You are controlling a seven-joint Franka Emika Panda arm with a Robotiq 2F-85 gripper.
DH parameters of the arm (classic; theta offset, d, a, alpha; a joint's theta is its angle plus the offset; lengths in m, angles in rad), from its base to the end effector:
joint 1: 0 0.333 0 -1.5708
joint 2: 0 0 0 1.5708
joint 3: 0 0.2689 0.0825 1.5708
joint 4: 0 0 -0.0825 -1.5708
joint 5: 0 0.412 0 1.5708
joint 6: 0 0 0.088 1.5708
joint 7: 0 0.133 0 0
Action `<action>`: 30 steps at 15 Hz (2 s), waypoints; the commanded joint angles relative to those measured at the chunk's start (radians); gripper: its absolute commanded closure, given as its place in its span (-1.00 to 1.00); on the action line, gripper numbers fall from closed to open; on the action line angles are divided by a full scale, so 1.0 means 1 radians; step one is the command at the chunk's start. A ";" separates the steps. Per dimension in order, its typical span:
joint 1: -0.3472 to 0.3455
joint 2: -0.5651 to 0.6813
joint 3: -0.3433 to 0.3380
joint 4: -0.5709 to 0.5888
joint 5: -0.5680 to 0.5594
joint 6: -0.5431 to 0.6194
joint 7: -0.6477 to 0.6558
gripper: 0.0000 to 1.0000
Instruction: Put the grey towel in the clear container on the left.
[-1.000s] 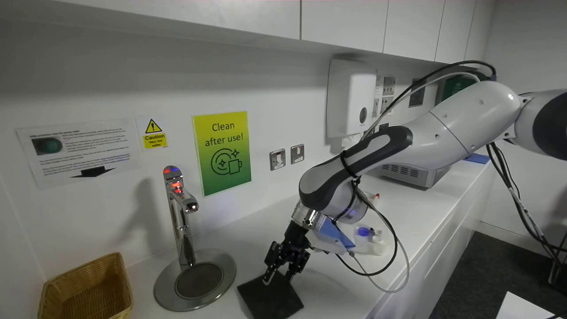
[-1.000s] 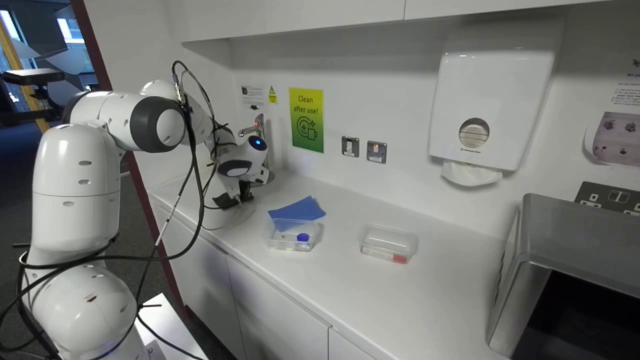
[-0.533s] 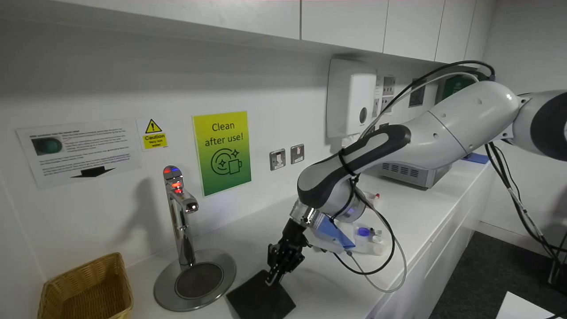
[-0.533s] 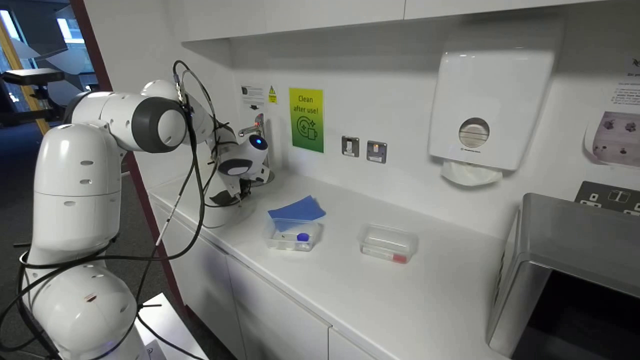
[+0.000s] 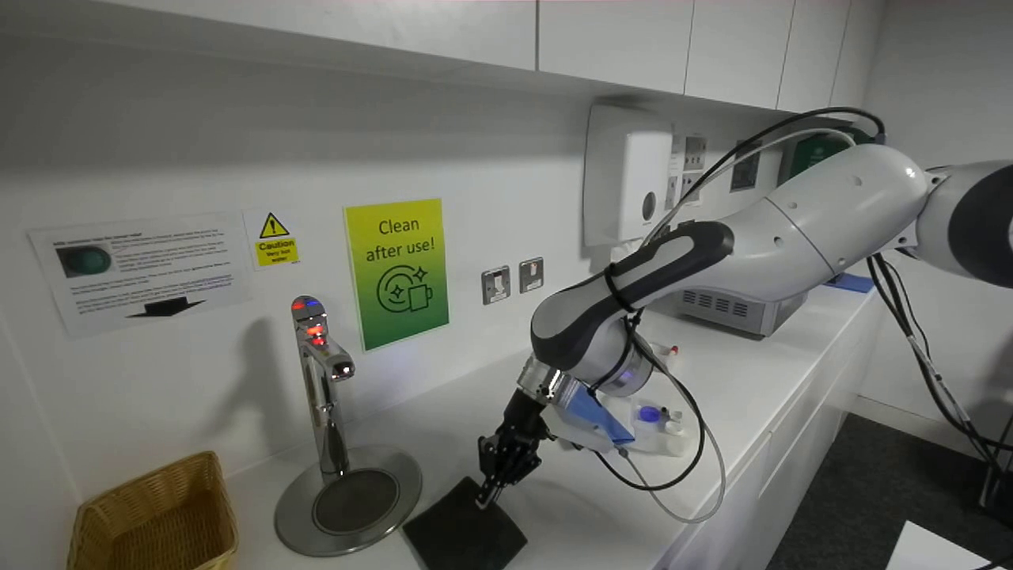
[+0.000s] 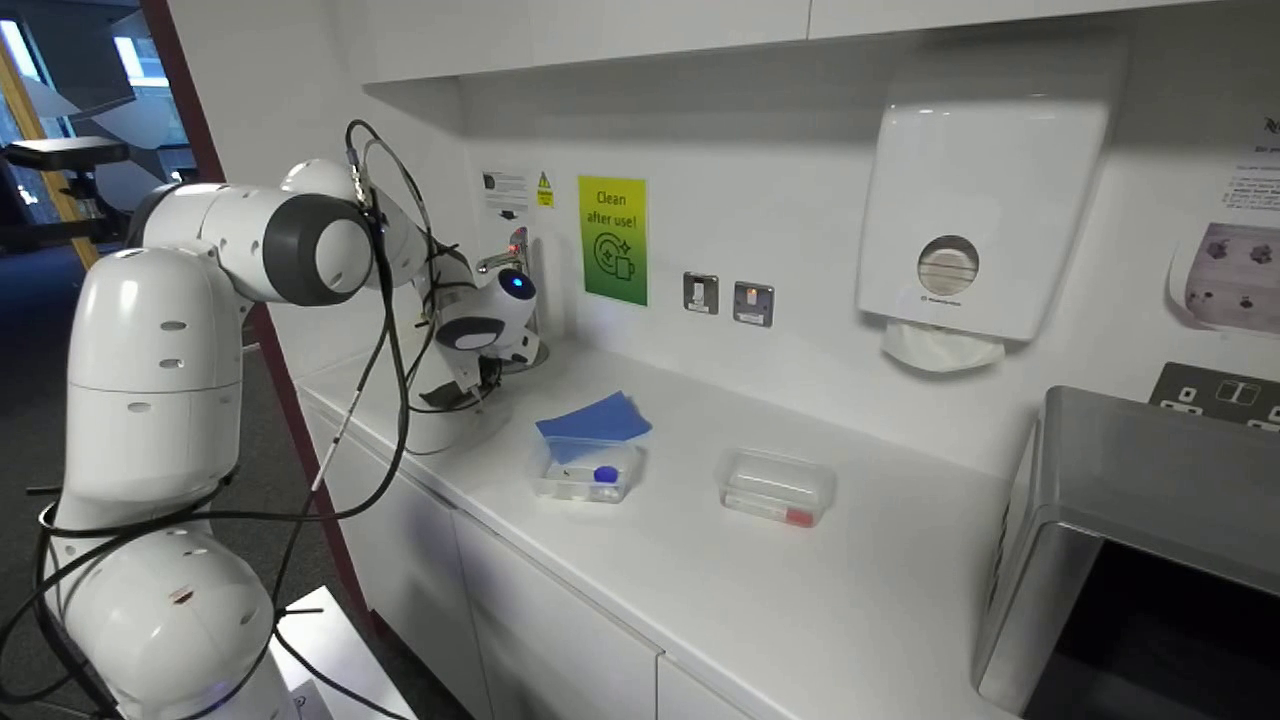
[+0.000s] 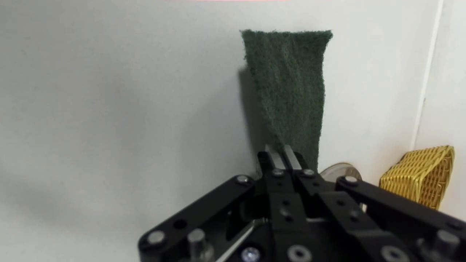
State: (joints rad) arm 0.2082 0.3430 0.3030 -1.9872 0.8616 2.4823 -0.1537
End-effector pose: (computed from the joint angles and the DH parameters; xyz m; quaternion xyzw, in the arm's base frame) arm 0.5500 0.3187 0.2302 -0.9429 0.0114 -0.0036 0.3330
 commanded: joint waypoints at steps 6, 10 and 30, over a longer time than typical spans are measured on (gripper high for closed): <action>0.038 -0.214 -0.059 -0.143 -0.309 0.121 0.203 0.99; 0.031 -0.367 -0.086 -0.236 -0.517 0.153 0.362 0.99; -0.081 -0.694 -0.065 -0.308 -0.885 -0.302 1.047 0.99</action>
State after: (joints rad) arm 0.1535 -0.2817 0.2209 -2.2443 -0.0474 2.1826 0.7920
